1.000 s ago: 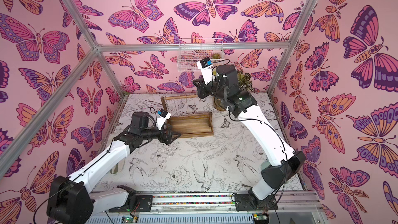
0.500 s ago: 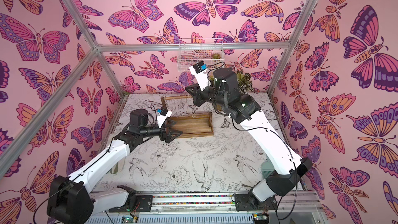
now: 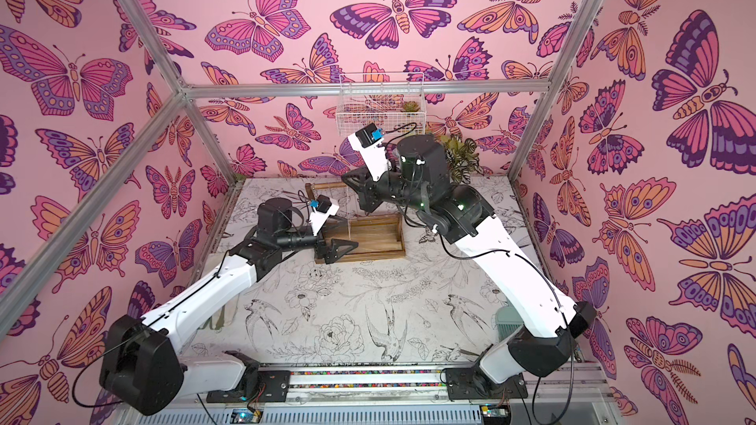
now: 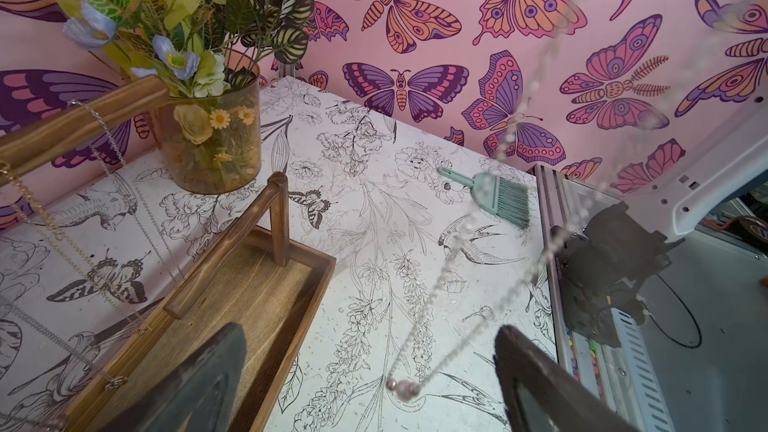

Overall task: Take the necklace off the jewelry display stand
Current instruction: Place the necklace at the center of the board.

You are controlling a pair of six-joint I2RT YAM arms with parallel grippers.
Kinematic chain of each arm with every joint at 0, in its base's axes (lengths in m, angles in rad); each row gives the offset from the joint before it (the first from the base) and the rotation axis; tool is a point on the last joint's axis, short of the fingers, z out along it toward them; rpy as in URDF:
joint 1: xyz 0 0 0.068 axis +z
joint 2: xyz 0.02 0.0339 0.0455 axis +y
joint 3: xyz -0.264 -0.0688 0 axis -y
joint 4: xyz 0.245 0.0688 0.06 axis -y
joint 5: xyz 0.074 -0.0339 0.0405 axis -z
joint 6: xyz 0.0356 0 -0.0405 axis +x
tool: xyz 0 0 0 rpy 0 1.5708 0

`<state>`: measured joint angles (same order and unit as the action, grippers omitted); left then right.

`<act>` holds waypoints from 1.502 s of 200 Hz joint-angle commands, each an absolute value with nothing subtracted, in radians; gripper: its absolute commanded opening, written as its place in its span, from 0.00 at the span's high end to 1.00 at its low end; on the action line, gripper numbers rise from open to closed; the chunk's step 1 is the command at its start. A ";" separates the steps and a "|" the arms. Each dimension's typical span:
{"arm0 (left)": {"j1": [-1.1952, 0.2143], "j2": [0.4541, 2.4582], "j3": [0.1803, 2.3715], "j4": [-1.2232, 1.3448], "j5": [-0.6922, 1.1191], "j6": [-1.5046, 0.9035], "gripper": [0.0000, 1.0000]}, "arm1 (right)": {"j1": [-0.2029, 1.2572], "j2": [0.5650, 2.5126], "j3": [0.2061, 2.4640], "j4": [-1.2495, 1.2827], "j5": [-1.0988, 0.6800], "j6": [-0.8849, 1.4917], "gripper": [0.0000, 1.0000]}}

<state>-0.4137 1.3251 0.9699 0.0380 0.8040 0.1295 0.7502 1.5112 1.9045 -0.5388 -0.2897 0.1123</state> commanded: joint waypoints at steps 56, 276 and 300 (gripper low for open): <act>-0.471 1.363 1.052 0.097 0.803 0.135 0.27 | 0.764 1.491 1.917 -0.532 -0.265 0.120 0.99; -0.495 1.335 1.004 0.119 0.763 0.099 0.70 | 0.763 1.469 1.935 -0.544 -0.208 0.097 1.00; -0.495 1.330 1.003 0.119 0.757 0.097 0.73 | 0.765 1.466 1.933 -0.544 -0.211 0.100 1.00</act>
